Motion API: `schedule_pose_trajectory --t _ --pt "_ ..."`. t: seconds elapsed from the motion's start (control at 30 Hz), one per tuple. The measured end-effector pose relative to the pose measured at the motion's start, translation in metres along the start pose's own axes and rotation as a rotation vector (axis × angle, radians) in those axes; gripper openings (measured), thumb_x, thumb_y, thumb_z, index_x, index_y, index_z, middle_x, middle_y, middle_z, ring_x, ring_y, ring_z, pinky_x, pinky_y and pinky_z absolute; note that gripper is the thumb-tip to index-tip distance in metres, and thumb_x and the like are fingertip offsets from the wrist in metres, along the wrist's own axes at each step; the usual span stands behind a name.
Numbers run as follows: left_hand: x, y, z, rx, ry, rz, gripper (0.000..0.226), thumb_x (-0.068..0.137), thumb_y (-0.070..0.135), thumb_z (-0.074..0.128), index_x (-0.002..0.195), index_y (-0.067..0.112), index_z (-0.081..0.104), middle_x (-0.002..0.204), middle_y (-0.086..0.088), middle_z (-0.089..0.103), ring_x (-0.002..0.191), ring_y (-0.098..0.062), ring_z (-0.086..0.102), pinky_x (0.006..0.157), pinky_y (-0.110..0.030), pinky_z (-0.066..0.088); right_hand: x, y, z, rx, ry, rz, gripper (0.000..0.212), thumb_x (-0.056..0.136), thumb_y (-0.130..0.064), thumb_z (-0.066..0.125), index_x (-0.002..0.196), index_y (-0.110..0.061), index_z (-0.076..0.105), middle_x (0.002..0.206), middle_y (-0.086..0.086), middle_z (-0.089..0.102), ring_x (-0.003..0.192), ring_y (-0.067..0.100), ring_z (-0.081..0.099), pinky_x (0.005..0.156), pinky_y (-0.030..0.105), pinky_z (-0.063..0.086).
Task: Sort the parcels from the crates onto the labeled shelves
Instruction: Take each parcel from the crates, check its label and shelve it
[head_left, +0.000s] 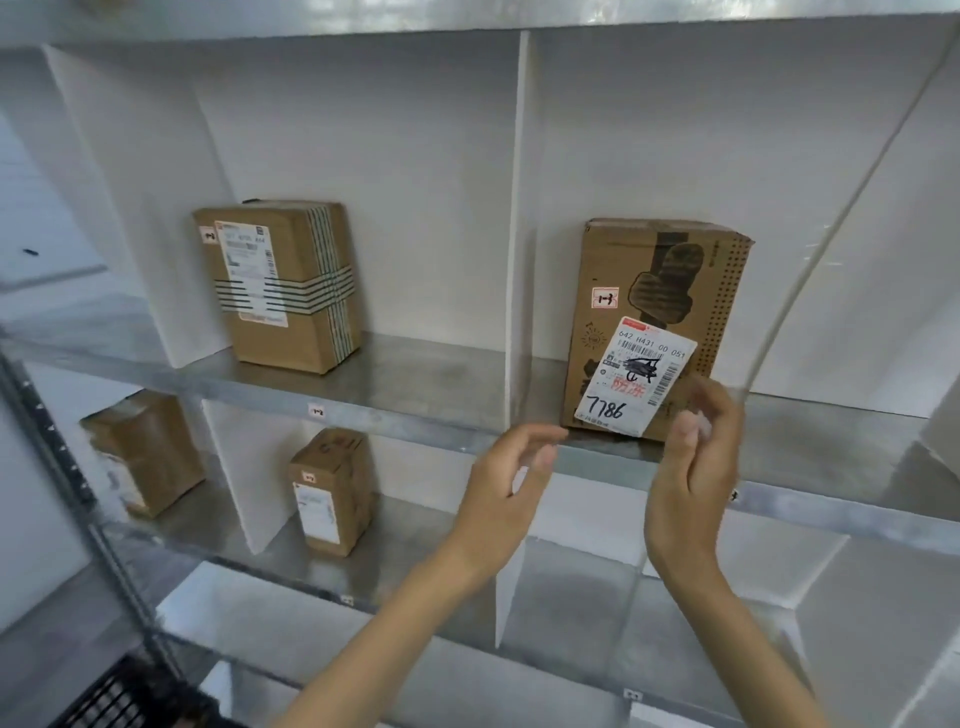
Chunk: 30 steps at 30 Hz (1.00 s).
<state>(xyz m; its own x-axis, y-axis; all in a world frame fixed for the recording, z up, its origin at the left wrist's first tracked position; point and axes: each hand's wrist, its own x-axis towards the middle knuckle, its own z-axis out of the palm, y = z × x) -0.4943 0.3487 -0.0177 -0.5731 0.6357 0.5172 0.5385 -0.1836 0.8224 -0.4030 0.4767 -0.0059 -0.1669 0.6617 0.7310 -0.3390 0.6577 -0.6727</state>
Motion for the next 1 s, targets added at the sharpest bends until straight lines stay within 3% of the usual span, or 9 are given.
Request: schedule_pose_trajectory --t 0.17,0.3,0.43,0.67,0.87,1.0 --pt "-0.046 0.004 -0.042 0.100 0.158 0.014 0.023 0.098 0.020 0.043 0.106 0.013 0.064 0.104 0.007 0.067 0.104 -0.004 0.060 0.089 -0.012 0.043 -0.055 -0.020 0.048 0.110 -0.256 0.025 0.029 0.098 -0.033 0.034 0.120 -0.023 0.049 0.118 -0.001 0.058 0.113 0.012 0.054 0.095 0.020 0.040" --pt "-0.092 -0.007 -0.105 0.244 0.304 -0.083 0.024 0.099 0.019 0.042 0.104 0.014 0.065 0.103 0.007 0.067 0.102 -0.004 0.060 0.086 -0.010 0.042 -0.105 -0.040 0.097 0.190 -0.491 0.091 0.027 0.098 -0.032 0.033 0.111 -0.022 0.055 0.105 -0.004 0.062 0.103 0.007 0.058 0.087 0.015 0.041" --pt "-0.148 -0.019 -0.180 0.313 0.485 -0.233 0.022 0.099 0.017 0.042 0.101 0.018 0.065 0.100 0.009 0.068 0.100 -0.003 0.060 0.085 -0.021 0.046 -0.156 -0.062 0.149 0.242 -0.741 0.149 0.026 0.098 -0.025 0.034 0.102 -0.020 0.060 0.096 -0.006 0.064 0.095 0.006 0.059 0.081 0.014 0.041" --pt "-0.247 -0.026 -0.312 0.446 0.718 -0.331 0.024 0.099 0.015 0.043 0.095 0.022 0.065 0.098 0.010 0.068 0.097 0.005 0.060 0.082 -0.003 0.040 -0.248 -0.107 0.252 0.312 -1.085 0.152 0.026 0.101 -0.019 0.039 0.092 -0.022 0.064 0.088 -0.011 0.066 0.088 0.001 0.060 0.078 0.016 0.043" --pt "-0.324 -0.030 -0.417 0.550 0.817 -0.452 0.025 0.099 0.018 0.042 0.092 0.030 0.063 0.099 0.017 0.066 0.100 0.007 0.057 0.085 -0.003 0.039 -0.331 -0.141 0.331 0.344 -1.287 0.240 0.026 0.100 -0.016 0.041 0.091 -0.017 0.065 0.088 -0.010 0.066 0.088 -0.005 0.059 0.076 0.005 0.039" --pt "-0.367 -0.043 -0.460 0.571 0.867 -0.527 0.024 0.099 0.016 0.042 0.092 0.026 0.063 0.099 0.013 0.066 0.100 0.004 0.058 0.086 -0.006 0.040 -0.376 -0.142 0.368 0.336 -1.346 0.278 0.026 0.100 -0.014 0.042 0.090 -0.014 0.065 0.086 -0.007 0.067 0.085 -0.003 0.060 0.074 0.008 0.041"
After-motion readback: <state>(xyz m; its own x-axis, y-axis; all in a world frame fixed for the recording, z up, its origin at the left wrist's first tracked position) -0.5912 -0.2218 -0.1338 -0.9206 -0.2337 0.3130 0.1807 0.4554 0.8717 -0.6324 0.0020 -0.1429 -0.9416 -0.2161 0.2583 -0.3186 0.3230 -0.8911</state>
